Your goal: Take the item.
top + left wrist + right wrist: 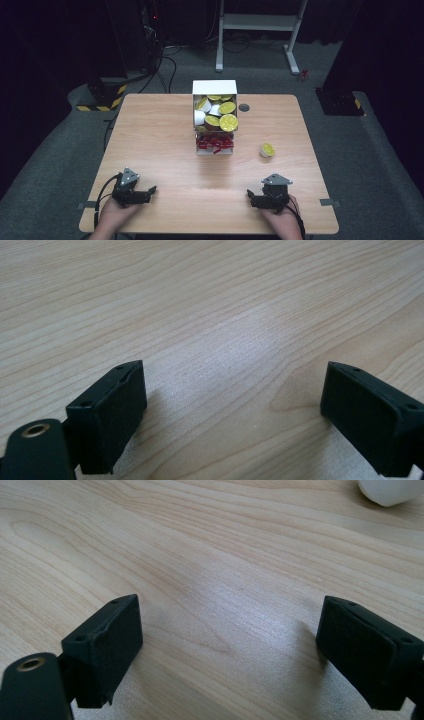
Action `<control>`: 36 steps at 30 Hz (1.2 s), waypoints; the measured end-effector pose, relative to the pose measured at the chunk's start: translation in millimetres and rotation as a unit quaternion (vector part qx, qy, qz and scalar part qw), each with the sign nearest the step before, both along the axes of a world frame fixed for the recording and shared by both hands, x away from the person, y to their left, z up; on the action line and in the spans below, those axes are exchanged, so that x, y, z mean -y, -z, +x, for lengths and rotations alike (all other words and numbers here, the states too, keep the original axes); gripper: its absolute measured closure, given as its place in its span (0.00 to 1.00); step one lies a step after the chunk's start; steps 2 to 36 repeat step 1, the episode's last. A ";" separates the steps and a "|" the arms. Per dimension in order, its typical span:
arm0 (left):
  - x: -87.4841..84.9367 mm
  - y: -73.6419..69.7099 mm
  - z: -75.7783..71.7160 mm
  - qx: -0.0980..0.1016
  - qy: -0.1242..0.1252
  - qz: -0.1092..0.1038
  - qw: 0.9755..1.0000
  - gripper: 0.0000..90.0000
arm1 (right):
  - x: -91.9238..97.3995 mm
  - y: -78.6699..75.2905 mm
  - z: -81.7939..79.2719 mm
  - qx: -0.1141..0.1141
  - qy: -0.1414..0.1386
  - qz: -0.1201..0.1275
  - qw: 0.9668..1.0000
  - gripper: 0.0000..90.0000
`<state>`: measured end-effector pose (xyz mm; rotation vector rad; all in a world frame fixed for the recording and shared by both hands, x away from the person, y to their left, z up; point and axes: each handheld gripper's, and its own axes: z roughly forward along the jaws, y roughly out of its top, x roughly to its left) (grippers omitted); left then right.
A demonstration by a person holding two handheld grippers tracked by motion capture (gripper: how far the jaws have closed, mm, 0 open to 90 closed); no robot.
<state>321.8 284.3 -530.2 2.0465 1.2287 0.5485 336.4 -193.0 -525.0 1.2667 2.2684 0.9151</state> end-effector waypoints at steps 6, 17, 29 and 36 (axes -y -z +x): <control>-0.2 -0.1 -0.4 0.000 -0.001 0.000 1.000 0.13 | -0.1 0.0 0.4 0.000 -0.002 -0.001 1.000 0.12; -0.2 -0.1 -0.4 0.000 -0.001 0.000 1.000 0.13 | -0.1 0.0 0.4 0.000 -0.002 -0.001 1.000 0.12; -0.2 -0.1 -0.4 0.000 -0.001 0.000 1.000 0.13 | -0.1 0.0 0.4 0.000 -0.002 -0.001 1.000 0.12; -0.2 -0.1 -0.4 0.000 -0.001 0.000 1.000 0.13 | -0.1 0.0 0.4 0.000 -0.002 -0.001 1.000 0.12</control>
